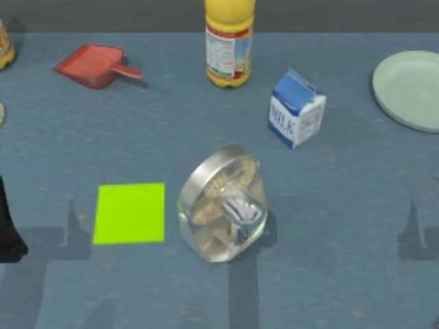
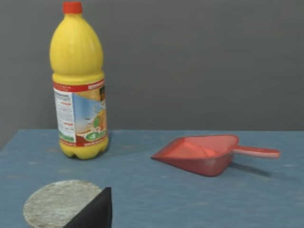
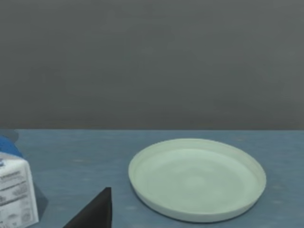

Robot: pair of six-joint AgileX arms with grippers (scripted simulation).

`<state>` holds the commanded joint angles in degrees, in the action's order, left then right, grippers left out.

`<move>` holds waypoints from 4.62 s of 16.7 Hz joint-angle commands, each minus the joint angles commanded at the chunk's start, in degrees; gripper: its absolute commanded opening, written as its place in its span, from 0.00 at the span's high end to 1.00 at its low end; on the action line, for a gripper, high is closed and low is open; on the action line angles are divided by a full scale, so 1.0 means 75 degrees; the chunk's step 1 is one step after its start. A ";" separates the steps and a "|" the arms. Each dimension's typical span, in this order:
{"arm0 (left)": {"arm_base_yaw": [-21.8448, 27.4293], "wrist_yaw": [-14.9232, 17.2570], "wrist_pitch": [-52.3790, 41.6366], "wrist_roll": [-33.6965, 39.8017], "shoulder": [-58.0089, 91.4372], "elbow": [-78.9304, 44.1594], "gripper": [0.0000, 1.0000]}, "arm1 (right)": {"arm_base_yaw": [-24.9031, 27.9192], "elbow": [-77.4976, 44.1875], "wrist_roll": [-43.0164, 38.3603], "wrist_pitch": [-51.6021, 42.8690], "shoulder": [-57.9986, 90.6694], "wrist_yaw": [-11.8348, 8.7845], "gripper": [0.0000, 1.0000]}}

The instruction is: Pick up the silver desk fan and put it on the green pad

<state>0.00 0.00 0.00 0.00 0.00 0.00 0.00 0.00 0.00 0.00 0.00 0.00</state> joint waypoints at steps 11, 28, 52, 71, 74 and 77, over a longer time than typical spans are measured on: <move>0.1281 0.0237 -0.2884 -0.0527 0.3313 -0.2755 0.00 | 0.0000 0.0000 0.0000 0.0000 0.0000 0.0000 0.00; 0.4807 0.0096 -1.0935 -0.1323 1.5039 -1.4240 0.00 | 0.0000 0.0000 0.0000 0.0000 0.0000 0.0000 0.00; 0.5214 0.0023 -1.0044 -0.1298 1.6578 -1.4615 0.00 | 0.0000 0.0000 0.0000 0.0000 0.0000 0.0000 0.00; 0.5214 0.0023 -1.0044 -0.1298 1.6578 -1.4615 1.00 | 0.0000 0.0000 0.0000 0.0000 0.0000 0.0000 0.00; 0.5214 0.0023 -1.0044 -0.1298 1.6578 -1.4615 1.00 | 0.0000 0.0000 0.0000 0.0000 0.0000 0.0000 0.00; 0.5200 0.0020 -1.0176 -0.1312 1.6603 -1.4750 1.00 | 0.0000 0.0000 0.0000 0.0000 0.0000 0.0000 0.00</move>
<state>39.00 0.15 -76.32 -9.84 124.52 -110.63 0.00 0.00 0.00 0.00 0.00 0.00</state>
